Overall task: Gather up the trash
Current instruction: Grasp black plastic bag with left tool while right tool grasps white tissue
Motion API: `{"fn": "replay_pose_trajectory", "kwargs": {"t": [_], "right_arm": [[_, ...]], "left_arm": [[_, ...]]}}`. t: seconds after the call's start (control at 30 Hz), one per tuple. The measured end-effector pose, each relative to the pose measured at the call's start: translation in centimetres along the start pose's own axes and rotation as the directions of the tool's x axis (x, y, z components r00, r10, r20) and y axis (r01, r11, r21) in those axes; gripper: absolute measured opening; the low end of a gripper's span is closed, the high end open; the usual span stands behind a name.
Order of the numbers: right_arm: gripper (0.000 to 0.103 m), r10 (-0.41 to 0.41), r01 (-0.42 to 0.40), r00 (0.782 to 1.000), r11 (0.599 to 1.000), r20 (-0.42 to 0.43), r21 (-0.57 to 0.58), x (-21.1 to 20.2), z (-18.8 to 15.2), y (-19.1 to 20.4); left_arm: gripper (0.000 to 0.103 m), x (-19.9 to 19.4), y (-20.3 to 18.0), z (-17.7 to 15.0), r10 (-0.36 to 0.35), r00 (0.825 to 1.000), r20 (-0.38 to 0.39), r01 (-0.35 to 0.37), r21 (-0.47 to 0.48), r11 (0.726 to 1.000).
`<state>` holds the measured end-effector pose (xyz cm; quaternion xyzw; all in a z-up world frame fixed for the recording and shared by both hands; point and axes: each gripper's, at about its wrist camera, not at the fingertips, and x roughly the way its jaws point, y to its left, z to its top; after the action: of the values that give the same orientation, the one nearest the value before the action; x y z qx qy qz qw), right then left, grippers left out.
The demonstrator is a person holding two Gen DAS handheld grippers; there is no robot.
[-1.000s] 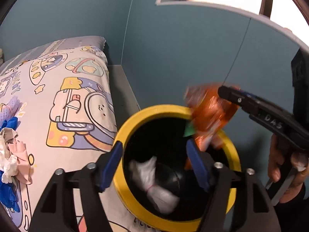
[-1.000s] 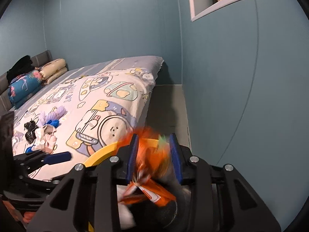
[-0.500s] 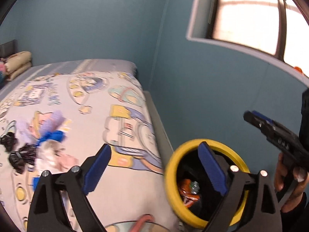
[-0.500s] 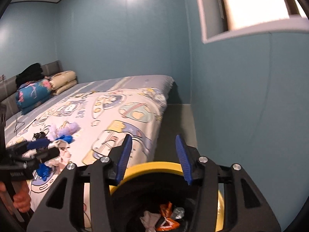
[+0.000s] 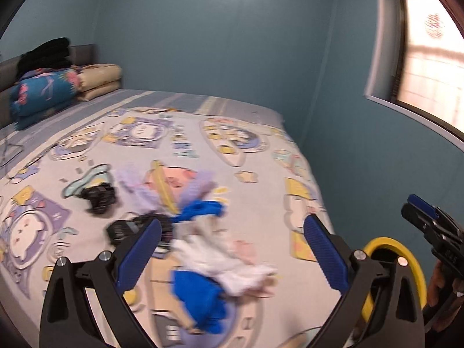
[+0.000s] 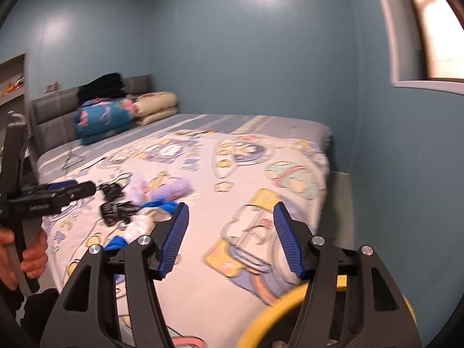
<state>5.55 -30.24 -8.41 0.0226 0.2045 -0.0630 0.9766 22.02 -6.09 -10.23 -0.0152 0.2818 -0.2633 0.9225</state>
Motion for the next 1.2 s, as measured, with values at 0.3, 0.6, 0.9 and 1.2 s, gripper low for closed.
{"fn": "replay_pose_trajectory", "kwargs": {"t": [0.3,0.6,0.9,1.2], "right_arm": [[0.057,0.151,-0.162,0.979,0.983,-0.135,-0.081,6.5,-1.3,7.0],[0.057,0.221,-0.261,0.936,0.958,-0.275,-0.118,11.6,-3.1,12.0],[0.057,0.215,-0.273,0.913,0.953,-0.346,-0.128,15.1,-3.6,13.5],[0.052,0.243,-0.305,0.895,0.945,-0.373,-0.117,16.8,-3.6,13.5]], "left_arm": [[0.095,1.3,7.1,-0.9,0.104,0.994,-0.025,-0.105,-0.049,0.993],[0.095,5.2,11.4,-3.1,0.141,0.984,-0.107,-0.149,-0.074,0.986],[0.095,8.7,14.4,-3.6,0.134,0.977,-0.164,-0.151,-0.094,0.984],[0.095,11.3,14.6,-2.5,0.075,0.983,-0.167,-0.086,-0.06,0.994]]}}
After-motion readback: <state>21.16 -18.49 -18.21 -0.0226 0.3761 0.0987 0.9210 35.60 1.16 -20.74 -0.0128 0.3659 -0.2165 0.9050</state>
